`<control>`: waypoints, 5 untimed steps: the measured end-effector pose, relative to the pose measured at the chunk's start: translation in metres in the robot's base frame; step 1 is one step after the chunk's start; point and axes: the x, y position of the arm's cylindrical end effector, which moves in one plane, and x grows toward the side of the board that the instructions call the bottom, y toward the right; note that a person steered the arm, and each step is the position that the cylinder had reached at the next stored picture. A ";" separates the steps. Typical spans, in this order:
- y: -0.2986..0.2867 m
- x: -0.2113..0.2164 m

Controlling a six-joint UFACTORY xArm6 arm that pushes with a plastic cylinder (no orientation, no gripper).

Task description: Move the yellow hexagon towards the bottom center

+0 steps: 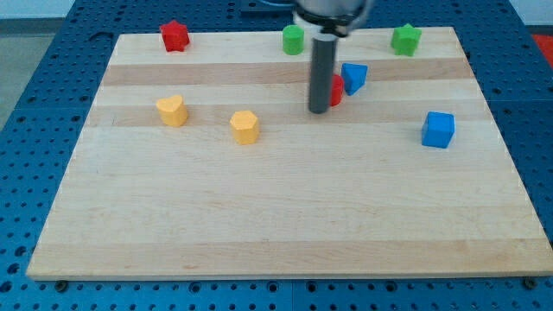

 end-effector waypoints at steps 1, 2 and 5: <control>-0.046 0.001; -0.090 0.006; -0.084 0.064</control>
